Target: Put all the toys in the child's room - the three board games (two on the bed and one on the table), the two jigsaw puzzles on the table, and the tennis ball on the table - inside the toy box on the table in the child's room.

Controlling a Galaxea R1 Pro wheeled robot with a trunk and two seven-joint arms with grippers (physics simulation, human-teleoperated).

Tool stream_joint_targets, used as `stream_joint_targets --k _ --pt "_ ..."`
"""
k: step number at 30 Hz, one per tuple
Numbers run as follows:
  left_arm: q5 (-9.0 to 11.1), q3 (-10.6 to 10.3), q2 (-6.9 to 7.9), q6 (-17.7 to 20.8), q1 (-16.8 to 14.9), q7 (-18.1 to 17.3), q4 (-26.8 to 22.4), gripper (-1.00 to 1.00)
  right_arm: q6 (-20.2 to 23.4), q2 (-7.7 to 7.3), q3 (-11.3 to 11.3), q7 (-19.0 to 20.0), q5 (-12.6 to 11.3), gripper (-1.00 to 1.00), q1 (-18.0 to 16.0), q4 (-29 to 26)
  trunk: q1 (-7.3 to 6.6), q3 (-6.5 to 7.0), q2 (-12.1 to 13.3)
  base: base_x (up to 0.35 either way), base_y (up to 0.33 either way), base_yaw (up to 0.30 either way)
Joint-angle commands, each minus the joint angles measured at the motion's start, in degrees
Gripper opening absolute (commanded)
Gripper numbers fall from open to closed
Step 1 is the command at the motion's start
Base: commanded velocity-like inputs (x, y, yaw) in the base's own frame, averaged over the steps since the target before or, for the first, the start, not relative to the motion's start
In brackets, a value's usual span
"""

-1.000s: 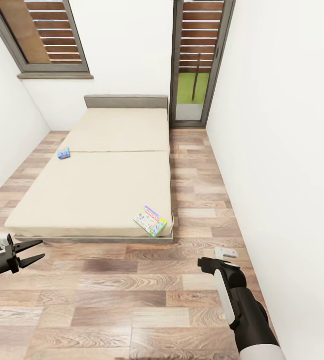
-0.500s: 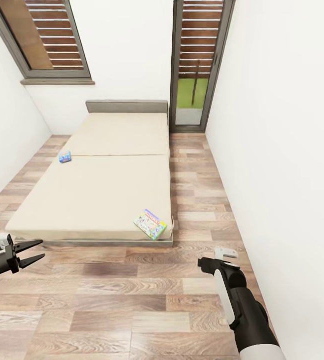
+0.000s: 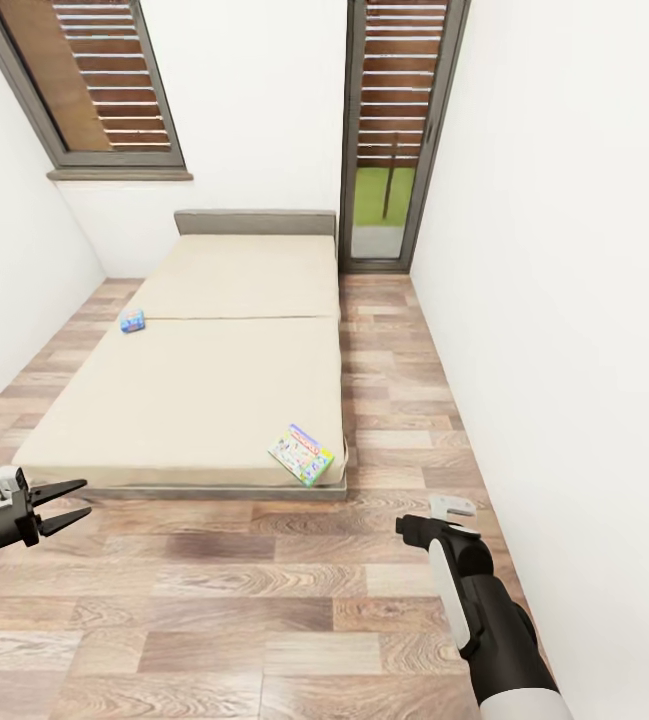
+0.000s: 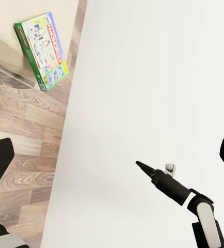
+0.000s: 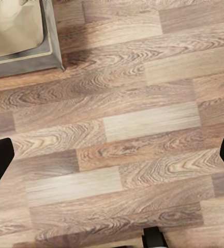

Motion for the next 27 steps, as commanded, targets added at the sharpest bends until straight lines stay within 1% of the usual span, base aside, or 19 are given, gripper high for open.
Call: stream_joint_targets --k 1,27 --pt "0.09 -0.17 0.01 0.61 -0.05 -0.24 0.03 1.0 0.23 0.04 -0.06 -0.3 -0.3 1.0 -0.04 -0.02 0.04 0.0 -0.1 0.0 0.0 0.0" --pt "0.09 -0.17 -0.07 0.61 -0.05 -0.24 0.03 1.0 0.15 0.04 0.02 -0.3 -0.3 1.0 -0.04 0.15 0.04 2.43 -0.1 0.0 0.0 0.0"
